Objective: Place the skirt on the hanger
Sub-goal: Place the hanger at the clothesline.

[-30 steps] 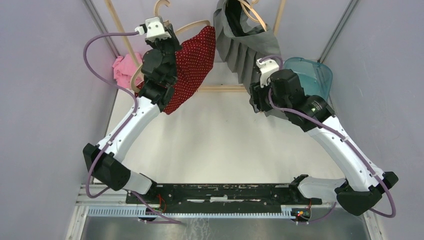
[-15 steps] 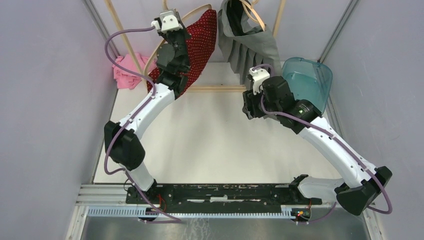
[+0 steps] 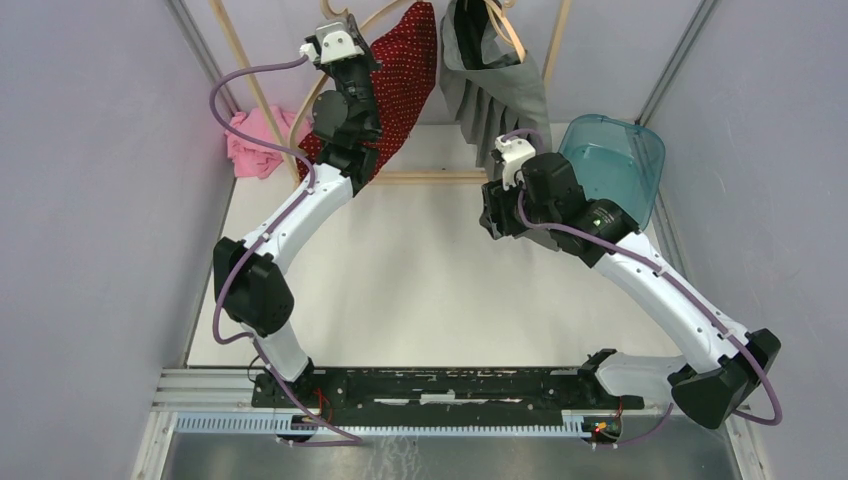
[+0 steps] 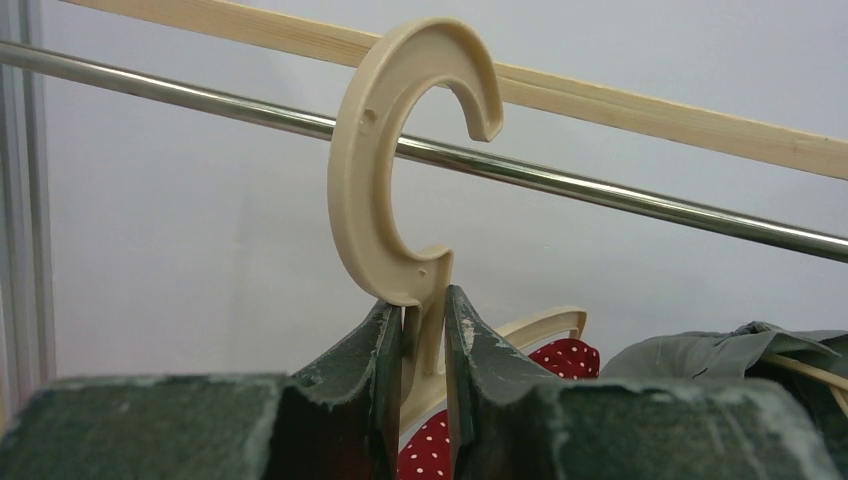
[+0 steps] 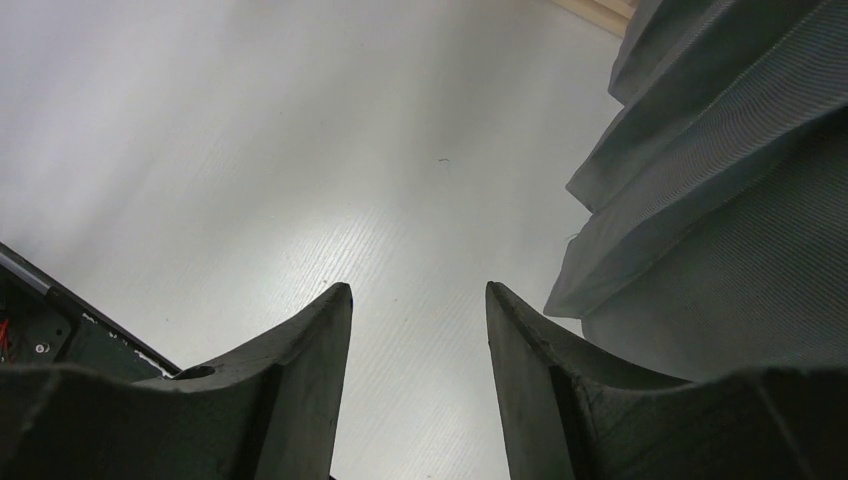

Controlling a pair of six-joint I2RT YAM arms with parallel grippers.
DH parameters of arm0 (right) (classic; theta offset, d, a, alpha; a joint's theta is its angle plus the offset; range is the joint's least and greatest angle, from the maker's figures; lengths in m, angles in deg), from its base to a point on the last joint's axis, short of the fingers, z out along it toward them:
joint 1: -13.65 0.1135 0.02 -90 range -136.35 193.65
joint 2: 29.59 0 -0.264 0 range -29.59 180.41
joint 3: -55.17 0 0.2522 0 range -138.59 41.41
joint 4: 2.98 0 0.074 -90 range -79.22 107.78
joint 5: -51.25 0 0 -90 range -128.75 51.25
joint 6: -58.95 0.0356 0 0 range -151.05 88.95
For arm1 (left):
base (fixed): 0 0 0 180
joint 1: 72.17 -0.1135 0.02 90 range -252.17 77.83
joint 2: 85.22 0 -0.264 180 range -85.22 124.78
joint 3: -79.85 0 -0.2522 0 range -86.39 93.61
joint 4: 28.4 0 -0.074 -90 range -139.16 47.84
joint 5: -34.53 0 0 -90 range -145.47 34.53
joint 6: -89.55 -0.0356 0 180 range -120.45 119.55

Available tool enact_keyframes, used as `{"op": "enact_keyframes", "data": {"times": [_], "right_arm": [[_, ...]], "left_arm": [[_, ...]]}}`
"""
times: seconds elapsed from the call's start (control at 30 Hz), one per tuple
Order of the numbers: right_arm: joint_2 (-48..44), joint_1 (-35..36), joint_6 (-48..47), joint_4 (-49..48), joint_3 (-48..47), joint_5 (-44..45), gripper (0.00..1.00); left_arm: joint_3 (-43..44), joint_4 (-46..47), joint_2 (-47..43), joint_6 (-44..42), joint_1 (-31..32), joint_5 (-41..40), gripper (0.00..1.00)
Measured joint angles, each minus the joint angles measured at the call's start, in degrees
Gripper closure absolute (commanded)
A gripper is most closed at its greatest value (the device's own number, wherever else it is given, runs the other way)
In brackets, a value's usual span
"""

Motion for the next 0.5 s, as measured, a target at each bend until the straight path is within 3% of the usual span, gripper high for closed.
{"op": "enact_keyframes", "data": {"times": [0.5], "right_arm": [[1.03, 0.00, 0.15, -0.98, 0.13, -0.37, 0.43]], "left_arm": [[6.38, 2.14, 6.14, -1.16, 0.00, 1.40, 0.97]]}}
